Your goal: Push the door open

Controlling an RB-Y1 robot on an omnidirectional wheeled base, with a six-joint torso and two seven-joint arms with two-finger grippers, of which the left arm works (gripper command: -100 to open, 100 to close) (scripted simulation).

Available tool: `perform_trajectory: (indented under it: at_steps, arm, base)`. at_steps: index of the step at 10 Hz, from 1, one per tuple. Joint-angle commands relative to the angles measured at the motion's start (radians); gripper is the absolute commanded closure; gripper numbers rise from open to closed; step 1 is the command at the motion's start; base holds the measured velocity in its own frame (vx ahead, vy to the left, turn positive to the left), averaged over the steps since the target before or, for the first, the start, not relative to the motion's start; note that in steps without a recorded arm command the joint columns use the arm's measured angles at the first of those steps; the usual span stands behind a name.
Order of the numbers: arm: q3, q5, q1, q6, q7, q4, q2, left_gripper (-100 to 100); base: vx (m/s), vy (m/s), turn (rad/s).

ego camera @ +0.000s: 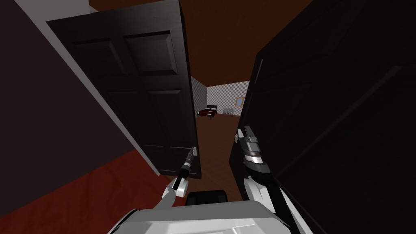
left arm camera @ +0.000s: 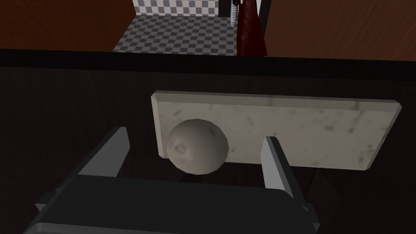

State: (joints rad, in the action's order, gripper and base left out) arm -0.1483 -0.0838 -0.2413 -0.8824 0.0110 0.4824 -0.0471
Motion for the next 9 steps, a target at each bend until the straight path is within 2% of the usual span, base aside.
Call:
perform_trajectory:
  at_steps: [1, 6, 7, 9]
  arm:
    - [0.000, 0.000, 0.000, 0.002, 0.000, 0.001, 0.000, 100]
    - [0.000, 0.000, 0.000, 0.002, 0.000, 0.001, 0.000, 100]
    - [0.014, -0.008, -0.001, 0.004, -0.013, -0.001, -0.010, 100]
    - [0.028, -0.016, -0.002, 0.004, -0.025, -0.001, -0.018, 100]
  base:
    - [-0.018, 0.003, -0.010]
    - [-0.013, 0.004, -0.003]
    - [0.120, -0.018, 0.033]
    - [0.157, -0.050, 0.049]
